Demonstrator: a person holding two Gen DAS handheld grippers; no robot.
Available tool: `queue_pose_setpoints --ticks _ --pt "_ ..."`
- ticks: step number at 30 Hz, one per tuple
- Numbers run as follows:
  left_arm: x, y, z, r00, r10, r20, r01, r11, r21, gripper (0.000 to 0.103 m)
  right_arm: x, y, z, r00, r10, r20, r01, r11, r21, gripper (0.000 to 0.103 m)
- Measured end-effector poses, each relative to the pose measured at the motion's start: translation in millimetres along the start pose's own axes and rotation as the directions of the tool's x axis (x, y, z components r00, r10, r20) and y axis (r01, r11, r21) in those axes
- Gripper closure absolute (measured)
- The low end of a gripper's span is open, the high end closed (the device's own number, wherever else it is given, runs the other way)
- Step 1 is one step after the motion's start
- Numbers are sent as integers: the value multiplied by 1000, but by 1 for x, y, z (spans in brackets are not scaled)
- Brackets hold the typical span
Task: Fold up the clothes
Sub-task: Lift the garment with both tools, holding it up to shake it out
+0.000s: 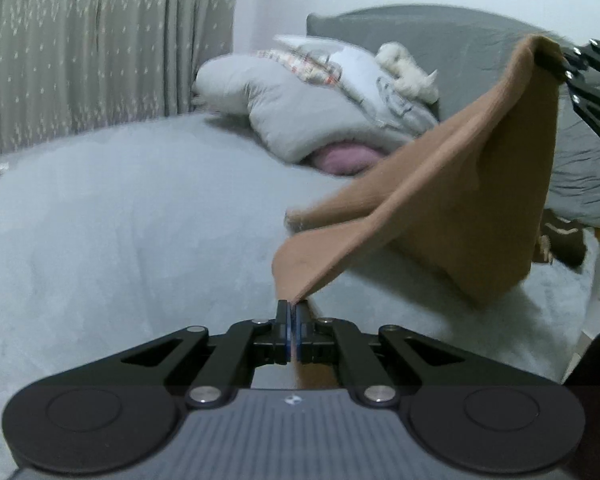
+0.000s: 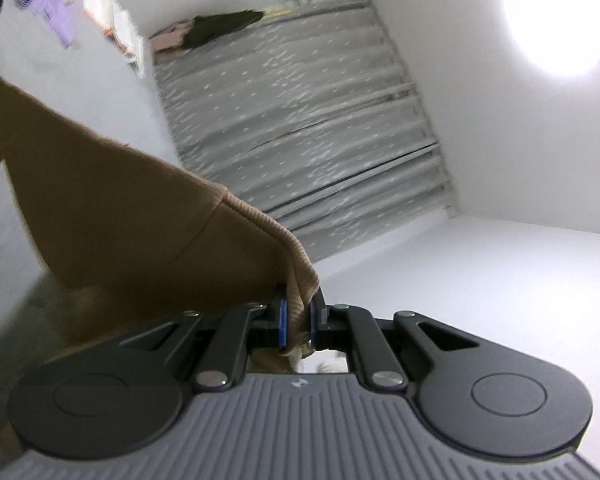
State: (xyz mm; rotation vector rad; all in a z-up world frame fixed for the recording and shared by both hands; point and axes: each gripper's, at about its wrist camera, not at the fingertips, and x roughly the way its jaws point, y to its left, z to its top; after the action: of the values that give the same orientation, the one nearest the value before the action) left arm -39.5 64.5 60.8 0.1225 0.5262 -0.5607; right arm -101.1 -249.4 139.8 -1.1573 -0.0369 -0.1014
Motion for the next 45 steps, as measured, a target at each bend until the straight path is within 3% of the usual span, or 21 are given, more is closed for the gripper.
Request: queue_pose_setpoints --ticks 10,17,20,28,38,45 --pt "-61 -2 17 997 59 44 -59 998 -12 103 -52 -78 24 987 -109 121 110 994 -3 92" --pt "-96 2 26 993 105 61 -104 994 -35 103 -63 -88 30 984 -61 167 63 998 -4 92" --pt "-110 3 29 990 125 68 -122 991 -45 103 -48 -74 30 987 -12 159 12 1000 -4 92" --pt "-72 64 6 974 225 -38 -228 960 -163 103 26 -16 41 982 145 122 -145 989 -7 92" --pt "-13 146 2 940 318 -125 -341 902 -264 103 145 82 77 943 329 53 -328 944 -30 92" --pt "51 199 -1 920 325 -221 -383 868 -317 103 228 154 107 908 420 -6 -420 906 -57 91"
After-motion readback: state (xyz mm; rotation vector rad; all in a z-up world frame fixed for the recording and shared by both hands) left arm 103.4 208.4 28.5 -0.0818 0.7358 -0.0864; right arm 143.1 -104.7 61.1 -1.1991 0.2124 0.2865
